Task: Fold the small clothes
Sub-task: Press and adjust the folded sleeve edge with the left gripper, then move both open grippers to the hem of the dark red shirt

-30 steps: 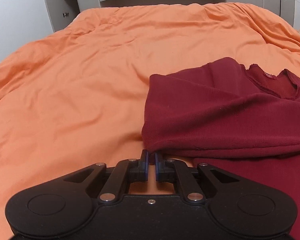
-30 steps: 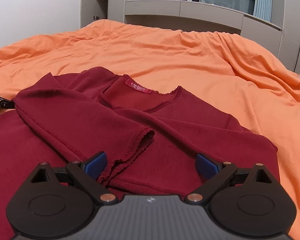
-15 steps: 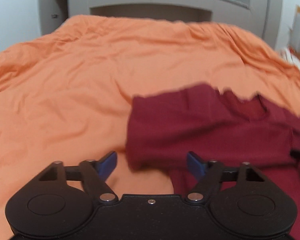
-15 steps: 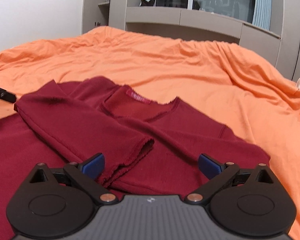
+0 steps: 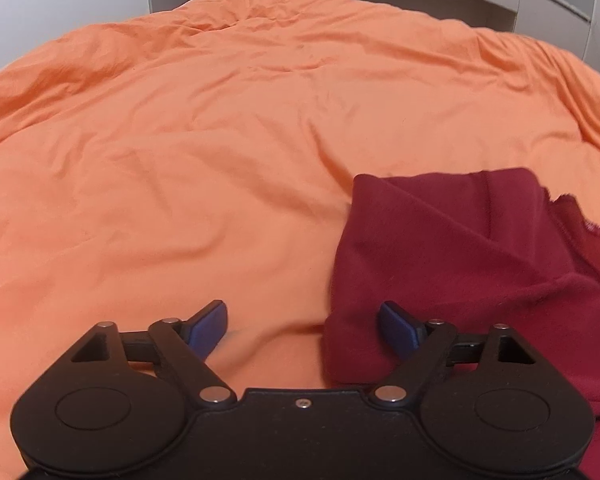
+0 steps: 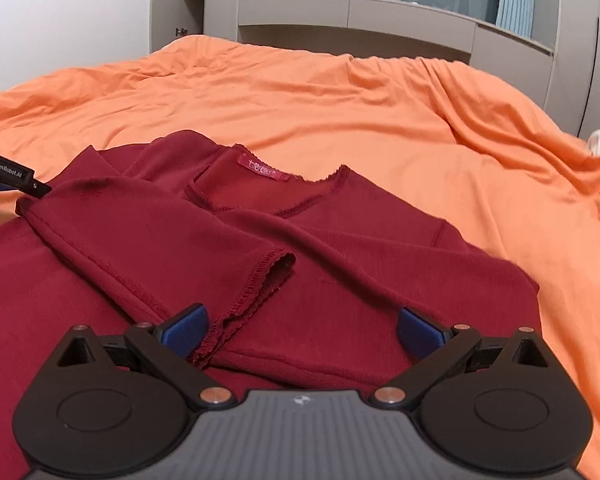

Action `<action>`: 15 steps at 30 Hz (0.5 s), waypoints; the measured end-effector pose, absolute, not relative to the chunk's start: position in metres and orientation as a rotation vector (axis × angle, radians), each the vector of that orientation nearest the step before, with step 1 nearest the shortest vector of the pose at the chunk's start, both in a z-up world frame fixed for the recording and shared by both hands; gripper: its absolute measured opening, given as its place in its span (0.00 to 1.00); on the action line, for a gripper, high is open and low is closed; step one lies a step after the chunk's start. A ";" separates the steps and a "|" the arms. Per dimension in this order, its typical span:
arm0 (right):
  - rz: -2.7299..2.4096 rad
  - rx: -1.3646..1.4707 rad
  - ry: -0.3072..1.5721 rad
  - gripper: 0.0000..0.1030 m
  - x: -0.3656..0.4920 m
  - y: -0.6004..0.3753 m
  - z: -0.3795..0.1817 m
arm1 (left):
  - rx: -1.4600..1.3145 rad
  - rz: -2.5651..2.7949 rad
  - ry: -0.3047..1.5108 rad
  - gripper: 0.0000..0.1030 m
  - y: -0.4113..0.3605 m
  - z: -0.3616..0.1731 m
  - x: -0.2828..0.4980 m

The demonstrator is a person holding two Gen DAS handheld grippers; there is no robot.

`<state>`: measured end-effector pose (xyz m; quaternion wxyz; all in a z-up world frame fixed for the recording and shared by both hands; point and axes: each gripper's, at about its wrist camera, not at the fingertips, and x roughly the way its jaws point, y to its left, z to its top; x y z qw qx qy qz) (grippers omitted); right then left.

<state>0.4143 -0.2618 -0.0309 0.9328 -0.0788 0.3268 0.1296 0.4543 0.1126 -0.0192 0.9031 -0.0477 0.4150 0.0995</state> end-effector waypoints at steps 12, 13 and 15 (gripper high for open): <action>0.269 -0.150 0.595 1.00 0.377 -0.275 -0.008 | -0.052 0.176 0.736 0.99 0.095 0.019 0.410; 0.271 -0.150 0.588 1.00 0.371 -0.276 -0.004 | -0.037 0.168 0.724 0.99 0.091 0.023 0.402; 0.279 -0.158 0.564 1.00 0.358 -0.277 0.003 | -0.007 0.161 0.703 0.99 0.083 0.030 0.385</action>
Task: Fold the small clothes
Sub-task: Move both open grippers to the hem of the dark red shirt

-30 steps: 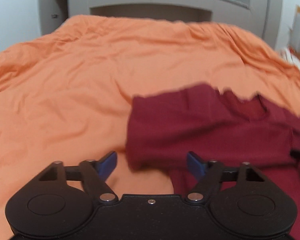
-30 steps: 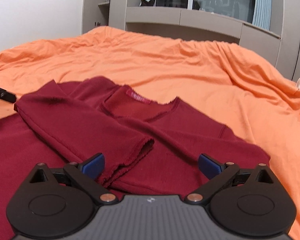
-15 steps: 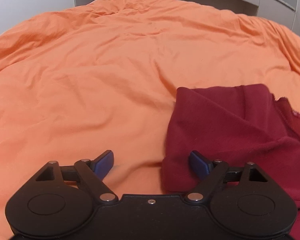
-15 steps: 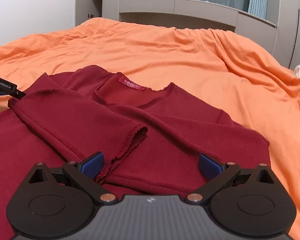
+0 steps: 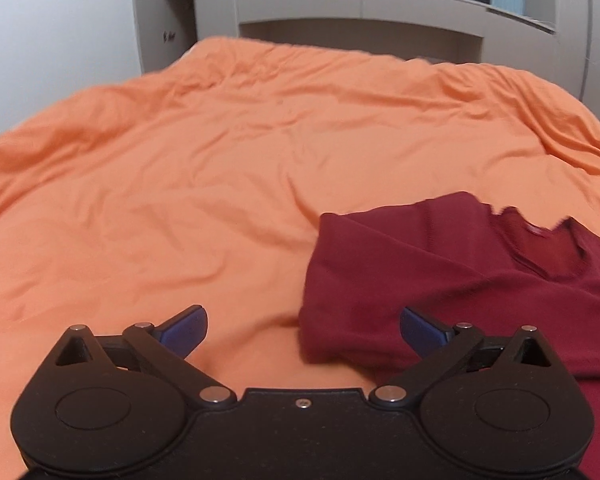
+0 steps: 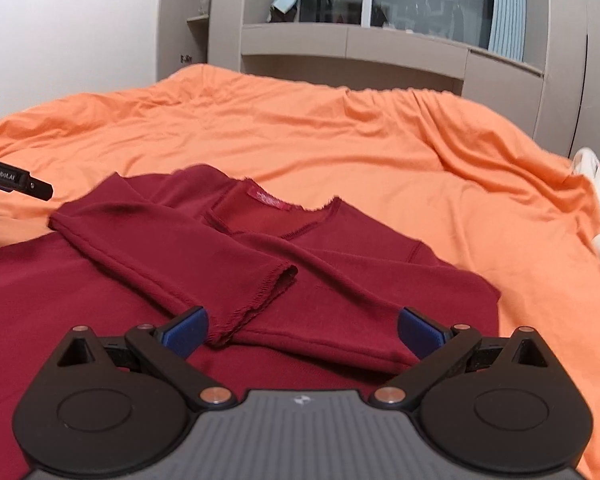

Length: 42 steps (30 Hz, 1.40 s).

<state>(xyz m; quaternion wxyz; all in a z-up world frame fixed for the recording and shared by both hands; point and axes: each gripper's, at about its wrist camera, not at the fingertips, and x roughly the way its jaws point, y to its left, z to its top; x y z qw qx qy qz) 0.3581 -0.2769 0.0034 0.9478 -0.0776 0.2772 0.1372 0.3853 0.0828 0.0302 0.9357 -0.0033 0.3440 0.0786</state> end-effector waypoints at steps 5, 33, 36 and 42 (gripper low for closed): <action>0.268 -0.182 0.491 1.00 0.317 -0.274 0.020 | 0.094 0.124 0.625 0.99 0.058 0.050 0.343; 0.161 -0.128 0.446 1.00 0.061 -0.276 0.027 | -0.199 0.024 0.483 0.99 0.065 0.019 0.122; 0.189 -0.222 0.463 1.00 0.049 -0.264 0.025 | -0.189 0.021 0.488 0.99 0.062 0.016 0.118; 0.170 -0.381 0.472 1.00 0.040 -0.240 0.017 | -0.148 0.011 0.494 0.99 0.054 0.014 0.116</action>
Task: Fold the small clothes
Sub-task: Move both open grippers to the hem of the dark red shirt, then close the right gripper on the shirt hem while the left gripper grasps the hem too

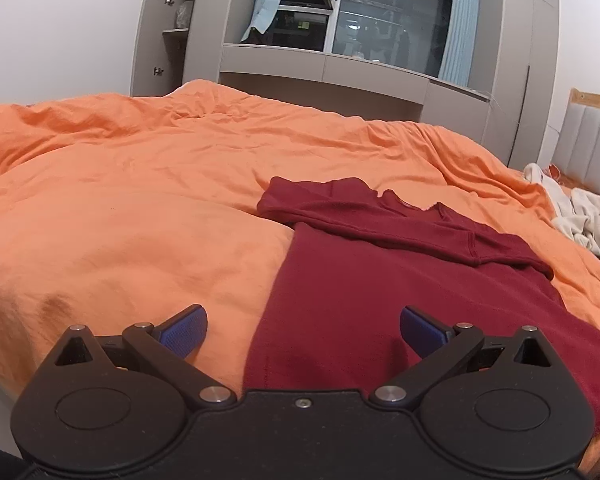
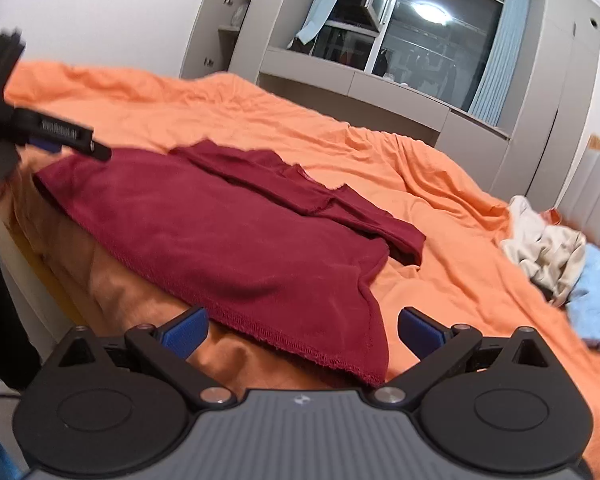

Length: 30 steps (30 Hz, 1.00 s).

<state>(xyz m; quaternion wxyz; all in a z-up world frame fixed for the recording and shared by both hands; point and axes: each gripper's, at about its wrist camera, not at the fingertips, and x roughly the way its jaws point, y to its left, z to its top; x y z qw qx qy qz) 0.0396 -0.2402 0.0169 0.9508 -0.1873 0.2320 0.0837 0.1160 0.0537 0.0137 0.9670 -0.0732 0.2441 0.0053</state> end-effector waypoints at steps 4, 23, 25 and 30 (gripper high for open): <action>0.125 -0.484 0.506 1.00 0.047 -0.224 0.003 | -0.120 -0.004 0.496 0.99 0.048 0.013 0.117; 0.287 -0.533 0.380 0.22 0.045 -0.213 0.008 | -0.033 -0.156 0.531 0.99 0.017 0.027 0.092; 0.307 -0.469 0.382 0.19 0.050 -0.221 0.015 | 0.001 -0.173 0.520 0.99 0.014 0.029 0.084; 0.355 -0.242 0.406 0.15 0.068 -0.250 0.036 | 0.095 -0.227 0.483 0.99 0.000 0.030 0.067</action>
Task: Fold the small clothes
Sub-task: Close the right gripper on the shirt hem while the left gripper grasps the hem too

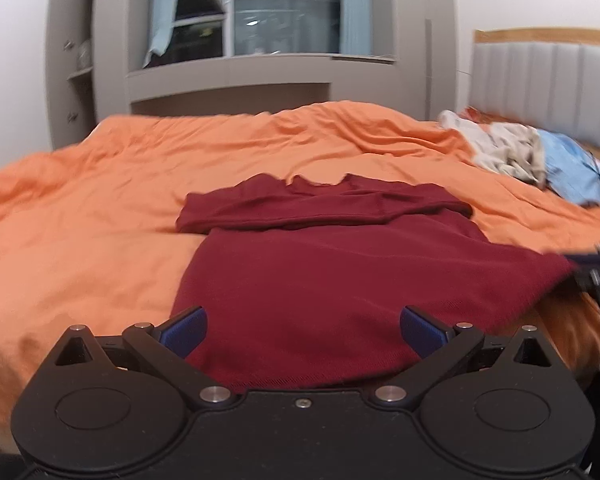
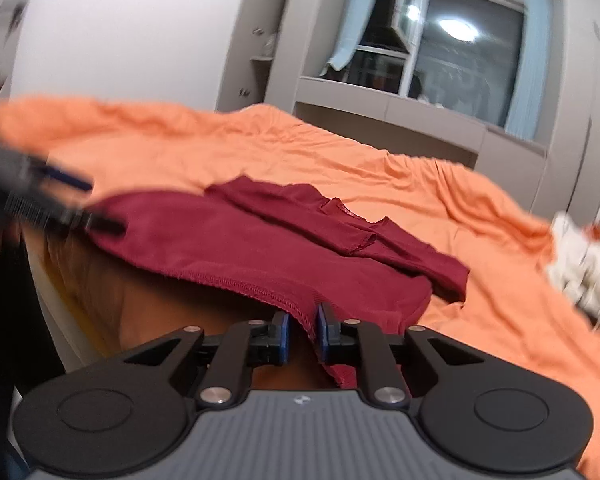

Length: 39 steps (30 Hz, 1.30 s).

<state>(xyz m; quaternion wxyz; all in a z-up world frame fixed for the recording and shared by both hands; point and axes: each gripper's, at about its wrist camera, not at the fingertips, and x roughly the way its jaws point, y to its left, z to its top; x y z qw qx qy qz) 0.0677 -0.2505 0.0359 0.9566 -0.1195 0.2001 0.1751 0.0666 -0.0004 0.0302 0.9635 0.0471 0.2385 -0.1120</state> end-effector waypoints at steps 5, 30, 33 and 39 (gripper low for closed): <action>0.373 -0.120 0.415 0.14 0.082 -0.271 0.049 | 0.185 -0.277 0.442 1.00 -0.022 0.029 0.052; 0.366 -0.100 0.408 0.14 0.084 -0.269 0.049 | 0.400 -0.080 0.473 0.83 -0.018 0.026 0.079; 0.362 -0.114 0.411 0.14 0.083 -0.268 0.048 | 0.369 -0.046 0.474 0.72 -0.005 0.031 0.080; 0.355 -0.177 0.438 0.20 0.080 -0.257 0.041 | 0.314 -0.040 0.457 0.39 0.013 0.041 0.084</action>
